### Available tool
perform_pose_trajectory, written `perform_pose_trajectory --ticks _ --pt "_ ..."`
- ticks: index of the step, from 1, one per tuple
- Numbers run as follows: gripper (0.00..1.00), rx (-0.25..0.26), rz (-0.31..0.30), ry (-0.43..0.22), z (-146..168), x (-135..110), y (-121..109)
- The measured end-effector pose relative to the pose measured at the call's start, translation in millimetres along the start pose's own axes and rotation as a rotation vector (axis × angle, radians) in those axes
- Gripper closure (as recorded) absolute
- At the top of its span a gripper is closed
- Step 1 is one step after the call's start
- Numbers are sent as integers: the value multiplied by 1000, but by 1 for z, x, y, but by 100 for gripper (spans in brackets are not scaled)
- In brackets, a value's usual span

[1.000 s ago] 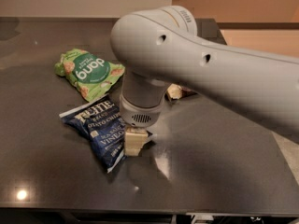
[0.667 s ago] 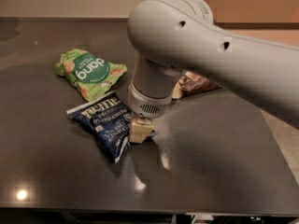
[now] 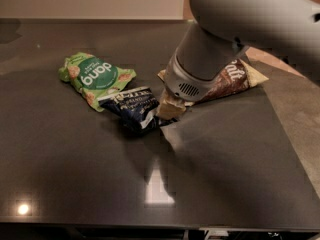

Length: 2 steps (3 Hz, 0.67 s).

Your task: Move blue chip bag near brown chip bag

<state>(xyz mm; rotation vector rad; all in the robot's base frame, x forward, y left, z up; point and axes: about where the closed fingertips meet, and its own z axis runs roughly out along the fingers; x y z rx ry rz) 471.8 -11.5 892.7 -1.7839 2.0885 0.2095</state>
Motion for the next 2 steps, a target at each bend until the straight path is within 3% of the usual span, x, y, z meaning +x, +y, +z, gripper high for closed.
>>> perform_pose_trajectory --ticks 2 --pt "100 244 140 -72 -53 23 -59"
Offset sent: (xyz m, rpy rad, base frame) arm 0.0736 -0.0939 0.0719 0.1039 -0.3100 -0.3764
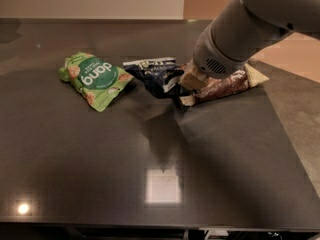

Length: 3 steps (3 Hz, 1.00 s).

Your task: Move blue chip bag near brown chip bag

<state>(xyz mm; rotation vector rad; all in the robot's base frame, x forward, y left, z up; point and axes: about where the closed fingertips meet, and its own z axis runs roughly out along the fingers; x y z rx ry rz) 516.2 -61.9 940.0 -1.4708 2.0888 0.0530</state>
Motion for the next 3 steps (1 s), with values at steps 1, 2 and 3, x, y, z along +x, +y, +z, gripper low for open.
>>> perform_pose_trajectory --ticks 1,2,3 --pt "100 97 85 -8 -10 18 -28" --pt "82 149 151 20 -16 39 -46" --pt "59 165 184 43 -22 55 -55"
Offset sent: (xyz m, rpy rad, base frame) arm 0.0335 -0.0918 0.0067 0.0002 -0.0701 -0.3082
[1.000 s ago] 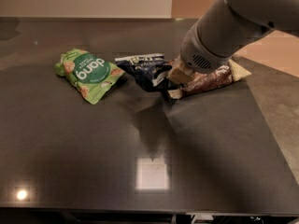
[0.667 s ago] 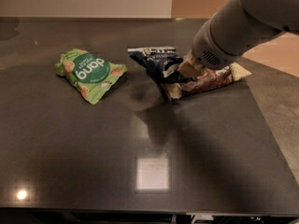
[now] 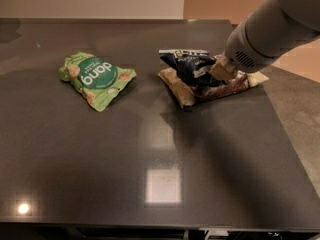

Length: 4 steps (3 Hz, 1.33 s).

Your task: Move blue chip bag near brown chip bag

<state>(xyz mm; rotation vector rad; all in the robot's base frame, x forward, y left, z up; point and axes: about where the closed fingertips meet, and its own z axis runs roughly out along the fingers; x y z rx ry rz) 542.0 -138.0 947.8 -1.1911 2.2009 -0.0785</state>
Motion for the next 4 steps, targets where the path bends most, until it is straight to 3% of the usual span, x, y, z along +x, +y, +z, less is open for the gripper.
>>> perform_pose_trajectory --ticks 2,3,4 --pt "12 -7 -3 5 -3 8 -4" --pt "0 -7 -5 4 -3 8 -4" --pt "0 -7 -5 4 -3 8 -4"
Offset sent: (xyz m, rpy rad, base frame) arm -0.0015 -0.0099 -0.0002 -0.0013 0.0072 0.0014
